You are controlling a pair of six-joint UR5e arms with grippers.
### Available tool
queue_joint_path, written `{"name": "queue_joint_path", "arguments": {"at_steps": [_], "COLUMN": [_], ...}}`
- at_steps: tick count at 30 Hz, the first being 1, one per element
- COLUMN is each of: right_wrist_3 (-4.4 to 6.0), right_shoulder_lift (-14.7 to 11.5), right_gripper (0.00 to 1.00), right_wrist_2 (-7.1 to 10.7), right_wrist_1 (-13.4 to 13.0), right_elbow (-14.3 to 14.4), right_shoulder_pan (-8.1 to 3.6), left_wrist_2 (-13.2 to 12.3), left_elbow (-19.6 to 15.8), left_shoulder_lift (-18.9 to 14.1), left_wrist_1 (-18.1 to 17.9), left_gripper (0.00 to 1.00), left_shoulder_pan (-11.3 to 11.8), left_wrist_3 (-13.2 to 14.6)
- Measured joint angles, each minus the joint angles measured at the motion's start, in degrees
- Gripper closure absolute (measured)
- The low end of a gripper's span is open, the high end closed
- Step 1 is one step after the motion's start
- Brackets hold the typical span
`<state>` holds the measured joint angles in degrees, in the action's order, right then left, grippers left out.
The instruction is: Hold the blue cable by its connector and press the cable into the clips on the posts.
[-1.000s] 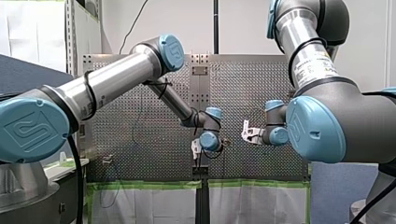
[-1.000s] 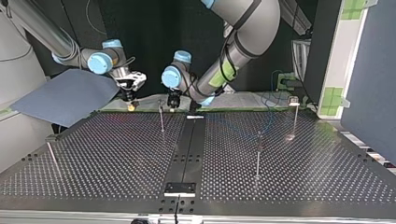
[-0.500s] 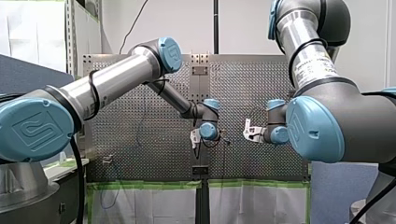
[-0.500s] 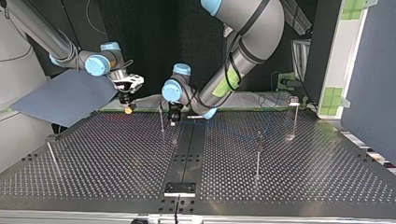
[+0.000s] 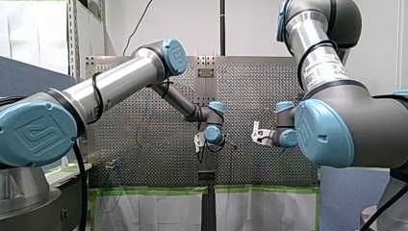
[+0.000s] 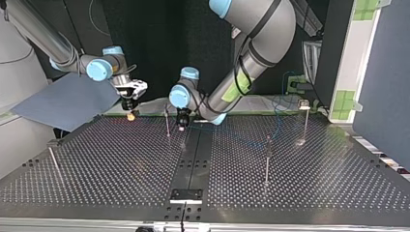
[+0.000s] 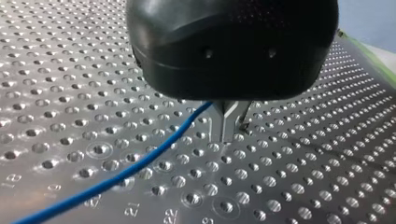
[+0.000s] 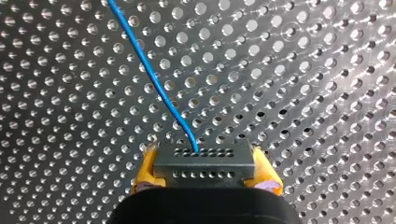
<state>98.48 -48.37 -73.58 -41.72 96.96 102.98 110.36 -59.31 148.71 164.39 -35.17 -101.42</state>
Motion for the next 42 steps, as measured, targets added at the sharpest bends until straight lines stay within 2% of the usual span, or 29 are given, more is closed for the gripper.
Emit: {"name": "queue_joint_path", "arguments": {"at_steps": [3, 5, 6, 8, 9, 10, 11, 15, 16, 17, 18, 20, 21, 22, 23, 24, 26, 29, 36, 39, 40, 42], "right_wrist_3": [0.11, 0.13, 0.16, 0.2, 0.21, 0.22, 0.22, 0.18, 0.17, 0.14, 0.12, 0.1, 0.08, 0.08, 0.08, 0.07, 0.07, 0.05, 0.01, 0.06, 0.08, 0.12], "right_shoulder_lift": [0.03, 0.05, 0.05, 0.06, 0.09, 0.11, 0.12, 0.14, 0.15, 0.18, 0.21, 0.22, 0.23, 0.25, 0.26, 0.27, 0.28, 0.3, 0.32, 0.33, 0.34, 0.35], "right_gripper": [1.0, 1.0, 1.0, 1.0, 1.0, 1.0, 1.0, 1.0, 1.0, 1.0, 1.0, 1.0, 1.0, 1.0, 1.0, 1.0, 1.0, 1.0, 1.0, 1.0, 1.0, 1.0], "right_wrist_2": [0.01, 0.01, 0.01, 0.01, 0.01, 0.01, 0.01, 0.05, 0.06, 0.07, 0.08, 0.09, 0.09, 0.09, 0.09, 0.09, 0.09, 0.1, 0.39, 0.43, 0.45, 0.49], "right_wrist_1": [0.43, 0.66, 0.77, 0.85, 0.88, 0.89, 0.9, 0.98, 1.0, 1.02, 1.07, 1.13, 1.15, 1.19, 1.21, 1.24, 1.25, 1.26, 1.28, 1.28, 1.28, 1.28], "right_elbow": [-0.52, -0.75, -0.88, -1.03, -1.09, -1.12, -1.15, -1.18, -1.18, -1.19, -1.19, -1.19, -1.19, -1.19, -1.2, -1.2, -1.2, -1.19, -1.2, -1.19, -1.2, -1.2], "right_shoulder_pan": [-0.1, -0.18, -0.22, -0.26, -0.3, -0.31, -0.31, -0.29, -0.29, -0.27, -0.26, -0.23, -0.22, -0.22, -0.21, -0.21, -0.2, -0.19, -0.25, -0.32, -0.32, -0.34], "left_wrist_2": [0.64, 1.52, 1.98, 3.04, 3.44, 3.82, 4.28, 5.06, 5.1, 5.12, 5.14, 5.23, 5.27, 5.35, 5.57, 5.81, 6.27, 6.71, 7.26, 6.65, 6.44, 6.48], "left_elbow": [0.0, 0.0, 0.0, -0.01, 0.0, 0.0, 0.0, 0.0, 0.0, 0.0, 0.0, 0.0, 0.0, 0.0, 0.0, 0.0, 0.01, 0.01, 0.01, 0.01, 0.01, 0.0], "left_shoulder_lift": [-0.03, -0.04, -0.04, -0.04, -0.04, -0.05, -0.05, -0.04, -0.03, -0.01, -0.02, -0.04, -0.05, -0.05, -0.05, -0.05, -0.05, -0.05, -0.08, -0.16, -0.17, -0.2], "left_wrist_1": [0.18, 0.35, 0.46, 0.73, 0.83, 0.93, 1.06, 1.68, 1.96, 2.32, 2.63, 3.47, 3.81, 4.18, 4.71, 5.12, 6.16, 7.85, 11.73, 12.91, 13.12, 13.41], "left_gripper": [0.96, 0.82, 0.82, 0.73, 0.73, 0.64, 0.62, 0.62, 0.59, 0.51, 0.51, 0.42, 0.42, 0.31, 0.25, 0.25, 0.09, 0.04, 0.04, 0.04, 0.0, 0.0], "left_shoulder_pan": [-0.34, -0.47, -0.49, -0.49, -0.49, -0.49, -0.48, -0.53, -0.56, -0.58, -0.59, -0.65, -0.7, -0.77, -0.89, -1.01, -1.31, -1.67, -2.39, -2.72, -2.87, -3.34], "left_wrist_3": [0.65, 1.4, 1.69, 2.37, 2.71, 3.1, 3.7, 5.73, 6.23, 6.85, 7.29, 8.41, 8.89, 9.36, 9.83, 9.99, 9.74, 8.78, 8.21, 8.12, 8.09, 8.04]}}
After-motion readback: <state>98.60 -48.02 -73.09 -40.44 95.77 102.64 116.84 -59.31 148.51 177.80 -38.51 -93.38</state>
